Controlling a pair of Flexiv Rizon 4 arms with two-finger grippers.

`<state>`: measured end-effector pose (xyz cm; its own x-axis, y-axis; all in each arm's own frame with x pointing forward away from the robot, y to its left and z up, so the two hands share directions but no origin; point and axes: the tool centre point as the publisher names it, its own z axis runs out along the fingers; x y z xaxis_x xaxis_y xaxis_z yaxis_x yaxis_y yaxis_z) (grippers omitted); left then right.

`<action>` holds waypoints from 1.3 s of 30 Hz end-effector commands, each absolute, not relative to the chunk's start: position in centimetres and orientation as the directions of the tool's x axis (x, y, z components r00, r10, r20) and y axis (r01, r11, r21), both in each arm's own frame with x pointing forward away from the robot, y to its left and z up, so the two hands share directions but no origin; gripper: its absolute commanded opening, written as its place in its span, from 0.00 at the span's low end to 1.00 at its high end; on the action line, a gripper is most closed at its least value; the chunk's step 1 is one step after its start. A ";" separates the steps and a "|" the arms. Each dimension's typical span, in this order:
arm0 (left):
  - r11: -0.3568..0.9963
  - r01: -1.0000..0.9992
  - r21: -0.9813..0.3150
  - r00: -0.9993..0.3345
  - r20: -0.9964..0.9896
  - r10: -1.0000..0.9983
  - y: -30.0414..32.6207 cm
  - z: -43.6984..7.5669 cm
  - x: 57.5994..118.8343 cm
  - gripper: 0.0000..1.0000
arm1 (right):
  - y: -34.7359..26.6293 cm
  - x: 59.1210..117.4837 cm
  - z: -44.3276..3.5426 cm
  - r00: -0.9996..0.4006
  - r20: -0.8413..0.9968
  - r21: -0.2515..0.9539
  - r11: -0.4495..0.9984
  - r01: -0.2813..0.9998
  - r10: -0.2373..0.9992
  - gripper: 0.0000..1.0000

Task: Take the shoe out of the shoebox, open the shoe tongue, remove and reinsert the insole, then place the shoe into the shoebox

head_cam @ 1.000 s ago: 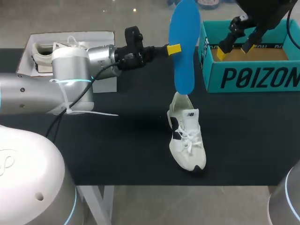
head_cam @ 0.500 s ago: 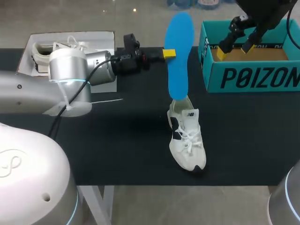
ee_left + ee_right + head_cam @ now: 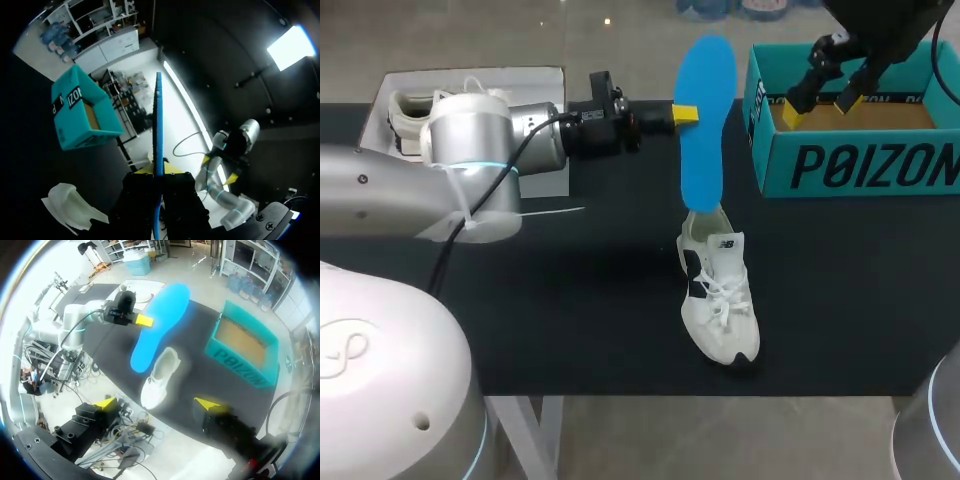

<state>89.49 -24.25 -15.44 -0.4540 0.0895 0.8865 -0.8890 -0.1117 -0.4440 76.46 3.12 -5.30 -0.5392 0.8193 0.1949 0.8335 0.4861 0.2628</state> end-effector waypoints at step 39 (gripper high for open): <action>-0.116 -0.899 -0.421 -0.433 0.895 0.106 -24.7 -16.5 91.3 0.00 | 8.4 73.2 -5.6 -0.443 0.049 0.368 0.397 0.841 0.895 1.00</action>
